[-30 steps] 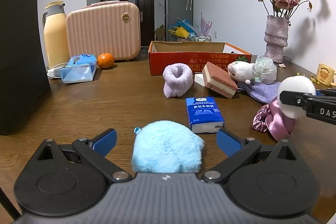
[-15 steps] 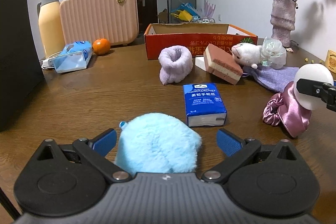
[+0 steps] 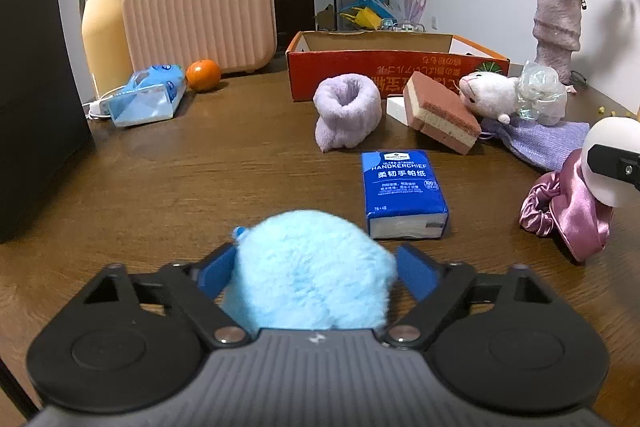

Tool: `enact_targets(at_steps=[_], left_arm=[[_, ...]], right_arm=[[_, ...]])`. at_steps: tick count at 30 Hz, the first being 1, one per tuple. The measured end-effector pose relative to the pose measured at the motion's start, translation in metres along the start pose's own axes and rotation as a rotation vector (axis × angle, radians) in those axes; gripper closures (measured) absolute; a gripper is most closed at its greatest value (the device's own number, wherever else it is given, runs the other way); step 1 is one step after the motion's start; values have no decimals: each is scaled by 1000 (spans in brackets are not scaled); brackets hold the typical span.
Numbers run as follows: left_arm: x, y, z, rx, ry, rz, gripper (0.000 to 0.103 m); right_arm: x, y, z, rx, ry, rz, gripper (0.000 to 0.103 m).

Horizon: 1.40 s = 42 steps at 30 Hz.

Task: Organize soft objects
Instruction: 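Close the left gripper on the light blue plush while the right gripper holds the roll, then carry the blue plush and white roll with both grippers over the cardboard box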

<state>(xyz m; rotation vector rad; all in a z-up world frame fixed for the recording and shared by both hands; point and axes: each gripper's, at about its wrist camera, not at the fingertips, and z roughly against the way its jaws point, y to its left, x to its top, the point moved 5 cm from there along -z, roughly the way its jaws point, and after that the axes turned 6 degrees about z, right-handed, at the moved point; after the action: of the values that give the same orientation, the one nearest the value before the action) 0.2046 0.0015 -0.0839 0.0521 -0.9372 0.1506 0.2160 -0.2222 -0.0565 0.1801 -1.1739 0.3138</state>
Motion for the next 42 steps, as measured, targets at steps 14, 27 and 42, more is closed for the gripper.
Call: enact_targets(at_steps=[14,27,42], left_arm=[[-1,-1,6,-27,-10,3,18],[-7,-5,-6,-26,41,-19,23],[24,4,28,-46,-104,24,22]], right_arm=[[4,2,3,6,-10,4,74],[5,5,4,9,-15,4,74],[27,5,11,2,-68,15,74]])
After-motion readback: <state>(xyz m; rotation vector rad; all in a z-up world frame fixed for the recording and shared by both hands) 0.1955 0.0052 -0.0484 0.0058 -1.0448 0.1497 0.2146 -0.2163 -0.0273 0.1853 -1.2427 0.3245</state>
